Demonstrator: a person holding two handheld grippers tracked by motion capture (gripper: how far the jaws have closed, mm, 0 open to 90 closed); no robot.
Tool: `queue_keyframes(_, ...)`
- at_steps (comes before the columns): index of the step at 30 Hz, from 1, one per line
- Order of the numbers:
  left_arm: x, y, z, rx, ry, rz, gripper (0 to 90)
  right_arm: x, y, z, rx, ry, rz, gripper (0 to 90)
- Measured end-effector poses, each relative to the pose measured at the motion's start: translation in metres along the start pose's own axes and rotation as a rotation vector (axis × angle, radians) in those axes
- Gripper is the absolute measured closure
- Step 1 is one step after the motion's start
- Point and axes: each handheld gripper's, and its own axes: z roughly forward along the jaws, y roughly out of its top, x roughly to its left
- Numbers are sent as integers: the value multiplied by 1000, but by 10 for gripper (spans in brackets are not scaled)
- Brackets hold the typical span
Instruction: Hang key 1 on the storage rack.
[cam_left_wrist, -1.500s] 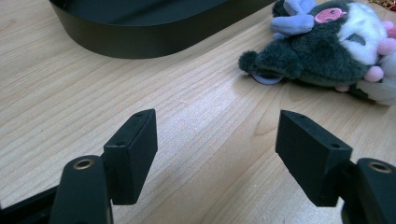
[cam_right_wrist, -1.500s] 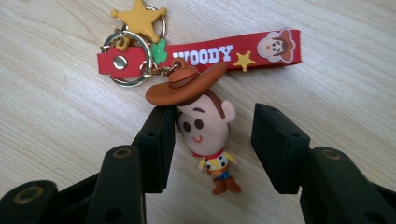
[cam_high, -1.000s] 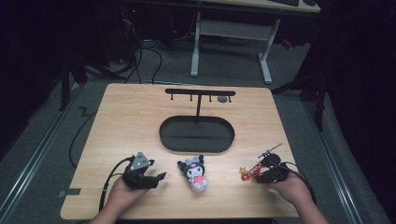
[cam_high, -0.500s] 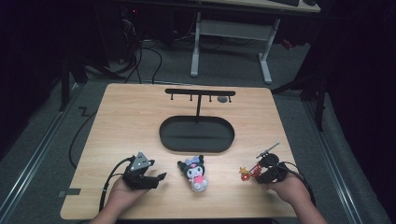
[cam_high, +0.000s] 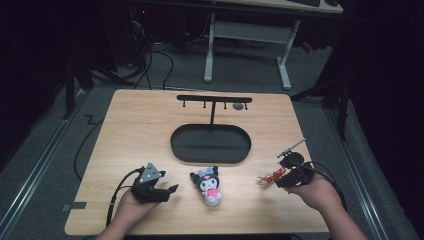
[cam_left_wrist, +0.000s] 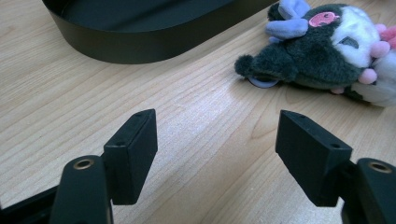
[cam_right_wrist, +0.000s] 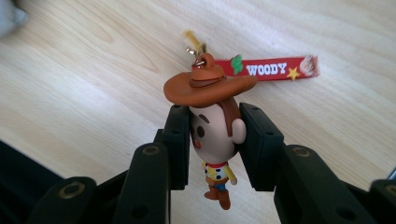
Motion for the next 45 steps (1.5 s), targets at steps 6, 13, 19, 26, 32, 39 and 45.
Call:
queue_keyframes(6,-1,0,0,-2,-1,6,299,3,11,-26,11,12,-3,663)
queue_keyframes(13,-1,0,-1,-4,-4,4,300,6,21,-44,11,17,-13,663)
queue_keyframes(19,-1,1,0,-8,-7,1,300,6,34,-62,20,23,-2,663)
queue_keyframes(26,-1,1,-1,-9,-8,3,300,10,48,-75,20,8,-27,663)
queue_keyframes(32,-1,0,-3,-21,-6,-3,300,16,60,-81,9,-6,-48,663)
queue_keyframes(39,0,-2,-5,-26,-17,-5,297,17,76,-83,-13,-7,-56,664)
queue_keyframes(45,2,-2,-9,-47,-19,7,287,19,92,-87,-21,-21,-60,664)
